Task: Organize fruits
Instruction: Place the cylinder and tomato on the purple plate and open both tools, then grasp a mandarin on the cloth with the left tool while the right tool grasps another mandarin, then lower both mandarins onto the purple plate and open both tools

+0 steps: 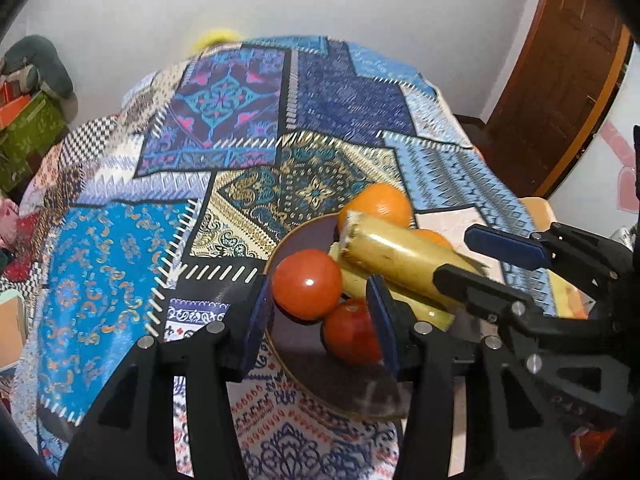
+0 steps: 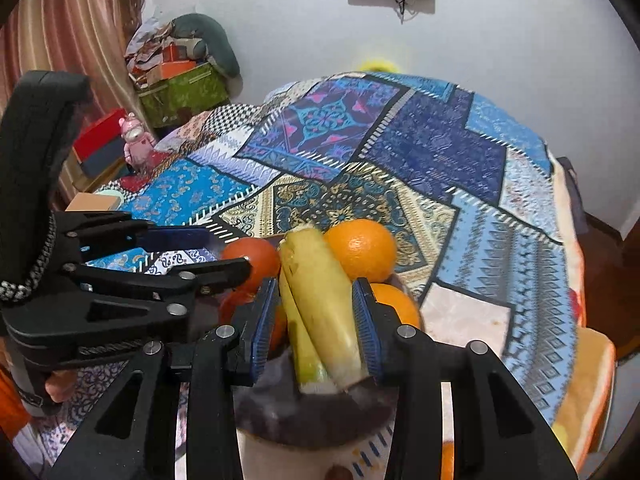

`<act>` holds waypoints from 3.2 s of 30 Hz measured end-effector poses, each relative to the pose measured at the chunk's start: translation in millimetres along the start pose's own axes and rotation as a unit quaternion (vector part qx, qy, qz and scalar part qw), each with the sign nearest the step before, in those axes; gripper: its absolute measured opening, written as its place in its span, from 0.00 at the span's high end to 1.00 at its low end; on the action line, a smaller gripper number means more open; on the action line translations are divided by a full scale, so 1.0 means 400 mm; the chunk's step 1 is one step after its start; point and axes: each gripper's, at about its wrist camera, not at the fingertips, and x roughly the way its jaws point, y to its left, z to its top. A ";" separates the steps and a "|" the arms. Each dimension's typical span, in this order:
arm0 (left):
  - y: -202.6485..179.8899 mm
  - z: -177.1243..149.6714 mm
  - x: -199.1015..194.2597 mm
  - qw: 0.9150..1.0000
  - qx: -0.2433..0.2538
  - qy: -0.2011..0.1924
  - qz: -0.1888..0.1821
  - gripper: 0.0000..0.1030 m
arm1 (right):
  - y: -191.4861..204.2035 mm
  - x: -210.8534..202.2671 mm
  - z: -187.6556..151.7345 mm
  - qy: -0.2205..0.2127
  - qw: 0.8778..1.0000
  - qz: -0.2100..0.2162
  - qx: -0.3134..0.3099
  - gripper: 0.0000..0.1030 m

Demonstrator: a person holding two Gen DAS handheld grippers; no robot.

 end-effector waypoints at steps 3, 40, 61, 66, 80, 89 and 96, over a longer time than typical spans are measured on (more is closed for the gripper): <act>-0.019 -0.006 -0.050 1.000 0.006 -0.013 0.001 0.53 | -0.012 -0.048 -0.007 -0.008 1.000 -0.007 0.009 0.65; -0.378 -0.369 -0.078 0.994 0.037 0.086 -0.053 0.46 | -0.112 -0.328 -0.430 0.011 0.987 -0.050 0.154 0.58; -0.191 -0.239 -0.121 0.999 -0.015 0.025 -0.042 0.66 | -0.171 -0.169 -0.302 0.030 0.990 -0.073 0.119 0.56; -0.137 -0.197 -0.096 0.999 -0.023 0.020 -0.030 0.66 | -0.189 -0.102 -0.281 0.047 0.989 -0.074 0.118 0.56; -0.115 -0.159 -0.024 0.999 -0.006 0.028 -0.021 0.66 | -0.167 -0.073 -0.262 0.049 0.992 -0.066 0.100 0.66; -0.132 -0.141 0.019 0.999 0.002 0.042 -0.022 0.66 | -0.098 -0.058 -0.189 0.042 0.997 -0.021 0.061 0.66; -0.135 -0.128 0.050 0.998 -0.002 0.053 -0.033 0.66 | -0.096 0.000 -0.173 0.060 0.996 -0.004 0.066 0.66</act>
